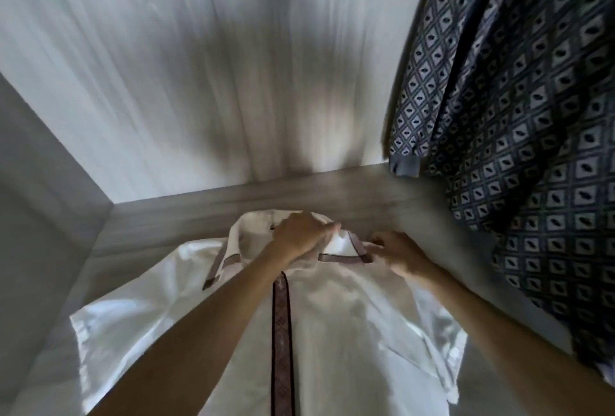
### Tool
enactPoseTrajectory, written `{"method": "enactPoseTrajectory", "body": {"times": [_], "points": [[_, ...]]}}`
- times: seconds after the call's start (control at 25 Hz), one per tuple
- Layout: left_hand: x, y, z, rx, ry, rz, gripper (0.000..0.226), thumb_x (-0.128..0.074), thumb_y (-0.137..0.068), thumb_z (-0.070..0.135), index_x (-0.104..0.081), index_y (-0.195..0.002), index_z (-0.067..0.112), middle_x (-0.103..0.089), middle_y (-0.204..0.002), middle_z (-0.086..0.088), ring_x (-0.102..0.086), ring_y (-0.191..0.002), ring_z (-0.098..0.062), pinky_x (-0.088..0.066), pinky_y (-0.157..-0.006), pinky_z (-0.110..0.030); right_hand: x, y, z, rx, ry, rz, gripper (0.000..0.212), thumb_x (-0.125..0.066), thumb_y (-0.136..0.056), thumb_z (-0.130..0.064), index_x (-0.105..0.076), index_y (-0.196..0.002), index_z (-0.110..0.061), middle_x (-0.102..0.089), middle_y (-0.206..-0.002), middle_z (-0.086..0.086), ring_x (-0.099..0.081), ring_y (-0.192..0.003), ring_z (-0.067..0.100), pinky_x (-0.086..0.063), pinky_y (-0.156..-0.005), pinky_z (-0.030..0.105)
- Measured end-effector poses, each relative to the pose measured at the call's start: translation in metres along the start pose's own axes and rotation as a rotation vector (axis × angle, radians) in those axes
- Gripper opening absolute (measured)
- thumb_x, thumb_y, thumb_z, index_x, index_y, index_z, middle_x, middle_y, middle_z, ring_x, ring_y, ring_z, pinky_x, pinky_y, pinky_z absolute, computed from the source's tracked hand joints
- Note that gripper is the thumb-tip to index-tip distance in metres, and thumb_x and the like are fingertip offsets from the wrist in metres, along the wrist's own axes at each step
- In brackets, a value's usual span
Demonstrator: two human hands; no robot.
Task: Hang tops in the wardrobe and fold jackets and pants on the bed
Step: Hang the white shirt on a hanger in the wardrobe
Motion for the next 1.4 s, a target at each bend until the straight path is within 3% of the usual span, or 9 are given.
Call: {"method": "enactPoseTrajectory", "body": {"times": [0.28,0.4,0.6,0.72,0.84,0.96,1.08,1.28,1.4], "points": [[-0.004,-0.005,-0.010,0.079,0.886,-0.065,0.009,-0.071,-0.089,0.016,-0.075,-0.088,0.008,-0.076,-0.082,-0.007,-0.070,-0.072,-0.019,-0.054,-0.069,-0.028,0.025,0.011,0.016,0.157,0.300,0.365,0.009,-0.056,-0.092,-0.029,-0.064,-0.093,-0.024,-0.068,-0.091,-0.001,-0.065,-0.086,0.025,-0.048,-0.070,0.032],[0.008,0.002,-0.009,0.106,0.971,-0.074,0.010,-0.068,-0.091,0.011,-0.075,-0.094,0.006,-0.073,-0.102,-0.023,-0.069,-0.093,-0.031,-0.054,-0.090,-0.039,0.022,-0.015,-0.014,0.052,-0.250,0.280,0.014,-0.057,-0.094,-0.011,-0.068,-0.099,-0.018,-0.067,-0.094,0.000,-0.061,-0.079,0.014,-0.046,-0.070,0.025],[0.016,0.009,0.002,0.118,1.044,-0.159,0.014,-0.067,-0.089,-0.001,-0.070,-0.098,0.009,-0.076,-0.091,-0.013,-0.073,-0.074,-0.017,-0.059,-0.070,-0.028,0.003,-0.040,-0.054,-0.223,-0.888,-0.171,0.009,-0.068,-0.091,-0.011,-0.066,-0.090,-0.003,-0.066,-0.083,0.012,-0.063,-0.071,0.021,-0.052,-0.061,0.028],[0.020,-0.002,-0.006,0.042,0.910,-0.089,0.042,-0.071,-0.087,0.003,-0.061,-0.119,0.029,-0.075,-0.090,-0.004,-0.072,-0.079,-0.012,-0.058,-0.075,-0.025,0.000,-0.033,-0.055,-0.190,-0.861,-0.192,0.014,-0.065,-0.089,-0.004,-0.070,-0.101,-0.002,-0.067,-0.083,0.012,-0.062,-0.072,0.016,-0.048,-0.065,0.026],[0.026,-0.011,-0.017,-0.129,0.612,-0.160,0.035,-0.070,-0.087,0.003,-0.071,-0.114,0.025,-0.071,-0.084,-0.001,-0.064,-0.077,-0.012,-0.050,-0.072,-0.020,0.005,-0.032,-0.048,-0.220,-0.668,-0.008,0.025,-0.055,-0.089,-0.004,-0.072,-0.080,-0.020,-0.056,-0.053,-0.007,-0.045,-0.042,0.002,-0.035,-0.044,0.018],[0.037,-0.011,-0.018,-0.238,0.543,-0.192,0.028,-0.072,-0.085,0.001,-0.074,-0.107,0.018,-0.073,-0.093,-0.011,-0.066,-0.082,-0.014,-0.052,-0.076,-0.026,0.013,-0.035,-0.043,0.064,-0.505,0.091,0.028,-0.063,-0.074,-0.013,-0.072,-0.088,-0.035,-0.070,-0.084,-0.011,-0.061,-0.074,0.005,-0.051,-0.072,0.031],[0.044,-0.010,-0.013,-0.269,0.569,-0.202,0.034,-0.072,-0.083,-0.006,-0.068,-0.112,0.011,-0.075,-0.093,-0.006,-0.068,-0.080,-0.011,-0.053,-0.072,-0.020,0.006,-0.032,-0.050,0.309,-0.544,-0.260,0.049,-0.066,-0.078,0.006,-0.063,-0.121,-0.015,-0.066,-0.112,0.006,-0.061,-0.105,0.011,-0.047,-0.089,0.028],[0.050,-0.011,-0.019,-0.240,0.627,-0.088,0.043,-0.075,-0.084,0.006,-0.059,-0.122,0.018,-0.074,-0.096,0.000,-0.070,-0.087,-0.011,-0.051,-0.080,-0.024,0.007,-0.041,-0.043,0.150,-0.520,-0.023,0.014,-0.055,-0.073,-0.010,-0.061,-0.069,-0.022,-0.059,-0.063,-0.011,-0.058,-0.064,0.006,-0.045,-0.063,0.031],[0.075,-0.021,-0.066,-0.192,0.399,0.134,0.030,-0.072,-0.089,0.021,-0.060,-0.116,0.024,-0.069,-0.110,0.000,-0.065,-0.107,-0.016,-0.047,-0.092,-0.027,0.014,-0.055,-0.043,-0.026,-0.626,0.022,0.023,-0.054,-0.075,-0.025,-0.068,-0.093,-0.020,-0.068,-0.089,-0.001,-0.064,-0.086,0.018,-0.049,-0.077,0.032]]}}
Point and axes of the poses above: each hand's wrist, its own y-axis away from the middle knuckle, its own x-axis out of the back of the hand, z = x × y, the point moved 1 cm from there along -y, towards the middle knuckle
